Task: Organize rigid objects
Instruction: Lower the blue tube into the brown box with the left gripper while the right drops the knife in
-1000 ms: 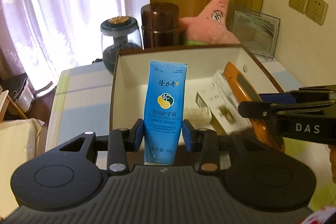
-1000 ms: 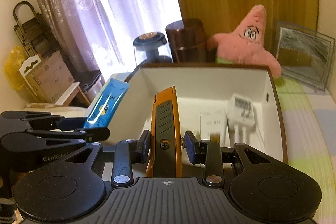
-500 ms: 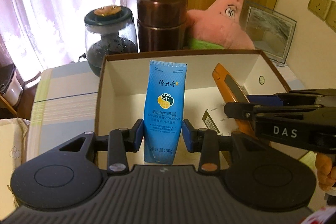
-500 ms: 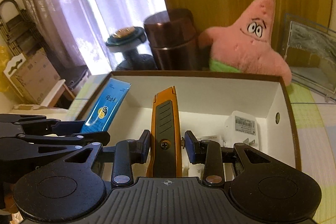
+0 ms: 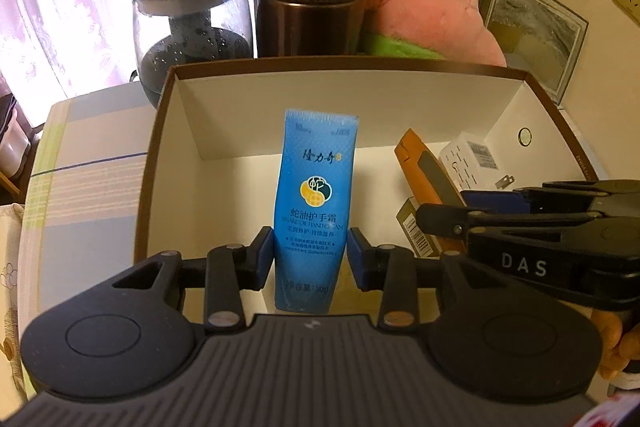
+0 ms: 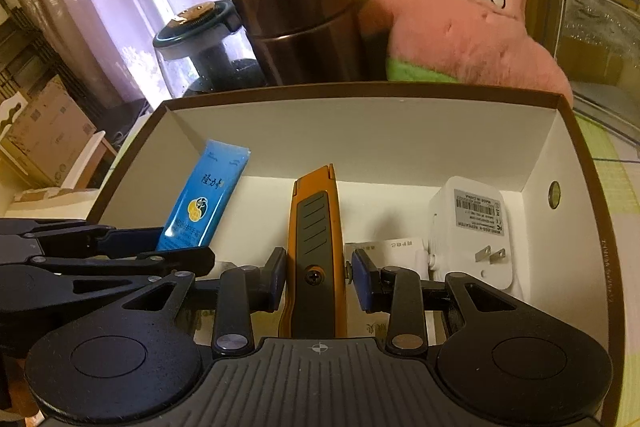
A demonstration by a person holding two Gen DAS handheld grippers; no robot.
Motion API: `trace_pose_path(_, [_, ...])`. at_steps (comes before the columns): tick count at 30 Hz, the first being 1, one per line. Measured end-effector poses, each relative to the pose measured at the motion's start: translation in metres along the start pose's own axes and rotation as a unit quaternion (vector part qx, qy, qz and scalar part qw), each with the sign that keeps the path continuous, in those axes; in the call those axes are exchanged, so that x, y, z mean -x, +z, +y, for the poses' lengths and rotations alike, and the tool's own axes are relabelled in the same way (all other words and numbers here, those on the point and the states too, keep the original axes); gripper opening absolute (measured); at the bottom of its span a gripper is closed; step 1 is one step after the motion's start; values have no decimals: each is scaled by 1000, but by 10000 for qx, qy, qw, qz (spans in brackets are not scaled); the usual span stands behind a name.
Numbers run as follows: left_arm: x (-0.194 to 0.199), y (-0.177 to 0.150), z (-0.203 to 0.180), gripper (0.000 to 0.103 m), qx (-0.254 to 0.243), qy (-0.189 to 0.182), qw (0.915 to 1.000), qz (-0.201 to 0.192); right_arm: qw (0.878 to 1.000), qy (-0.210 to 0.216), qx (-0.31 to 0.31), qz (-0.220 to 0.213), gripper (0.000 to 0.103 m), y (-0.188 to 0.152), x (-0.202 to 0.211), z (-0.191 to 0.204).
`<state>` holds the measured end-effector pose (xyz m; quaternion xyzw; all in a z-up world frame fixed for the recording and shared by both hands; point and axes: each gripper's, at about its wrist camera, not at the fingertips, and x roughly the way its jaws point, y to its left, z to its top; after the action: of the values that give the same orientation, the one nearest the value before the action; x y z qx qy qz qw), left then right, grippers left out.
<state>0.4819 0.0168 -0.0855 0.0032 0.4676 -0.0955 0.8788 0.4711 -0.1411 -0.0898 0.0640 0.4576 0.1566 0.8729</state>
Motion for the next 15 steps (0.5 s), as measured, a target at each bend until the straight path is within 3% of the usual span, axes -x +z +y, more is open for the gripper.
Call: trace_pose_path(15, [14, -2, 4, 33, 40, -71, 9998, -169, 9993, 77, 108, -346, 34, -1, 17, 6])
